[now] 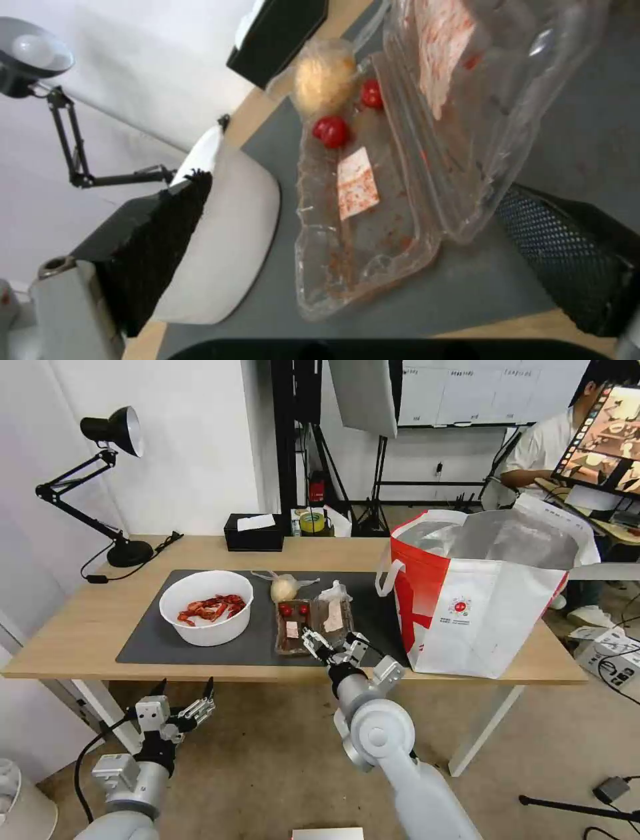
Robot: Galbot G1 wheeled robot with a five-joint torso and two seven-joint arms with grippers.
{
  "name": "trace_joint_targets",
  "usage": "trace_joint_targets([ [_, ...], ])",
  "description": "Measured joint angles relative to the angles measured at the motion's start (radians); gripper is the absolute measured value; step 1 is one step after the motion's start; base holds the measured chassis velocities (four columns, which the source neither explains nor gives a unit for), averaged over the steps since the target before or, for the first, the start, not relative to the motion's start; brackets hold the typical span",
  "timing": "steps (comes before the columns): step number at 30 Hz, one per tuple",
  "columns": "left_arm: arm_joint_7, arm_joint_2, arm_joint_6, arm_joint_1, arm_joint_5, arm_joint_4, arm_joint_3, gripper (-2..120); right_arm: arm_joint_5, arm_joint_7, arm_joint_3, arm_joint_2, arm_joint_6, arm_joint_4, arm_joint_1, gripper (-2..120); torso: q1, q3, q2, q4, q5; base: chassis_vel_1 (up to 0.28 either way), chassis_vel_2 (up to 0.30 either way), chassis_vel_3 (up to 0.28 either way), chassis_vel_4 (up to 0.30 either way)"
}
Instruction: Pick up the trash from the table and place it into the takeout bag.
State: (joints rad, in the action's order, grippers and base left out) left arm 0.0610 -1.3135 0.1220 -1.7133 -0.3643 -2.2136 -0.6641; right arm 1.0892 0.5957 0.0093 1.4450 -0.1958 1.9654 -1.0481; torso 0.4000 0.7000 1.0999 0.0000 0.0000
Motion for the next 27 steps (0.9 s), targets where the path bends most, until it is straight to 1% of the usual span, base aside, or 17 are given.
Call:
trace_joint_targets([
  [17,0.000,0.004,0.000,-0.010,0.001,-0.011,-0.007,100,-0.016,-0.016,-0.004,-0.019,-0.005,0.039,0.041,100,0.000,0.000,0.000,0.0000,0.0000,0.000,0.000,0.000,0.000],
  [27,0.000,0.003,0.000,-0.013,0.001,-0.013,-0.012,100,0.068,-0.010,-0.010,-0.017,-0.018,0.044,0.077,100,0.000,0.000,0.000,0.0000,0.0000,0.000,0.000,0.000,0.000],
])
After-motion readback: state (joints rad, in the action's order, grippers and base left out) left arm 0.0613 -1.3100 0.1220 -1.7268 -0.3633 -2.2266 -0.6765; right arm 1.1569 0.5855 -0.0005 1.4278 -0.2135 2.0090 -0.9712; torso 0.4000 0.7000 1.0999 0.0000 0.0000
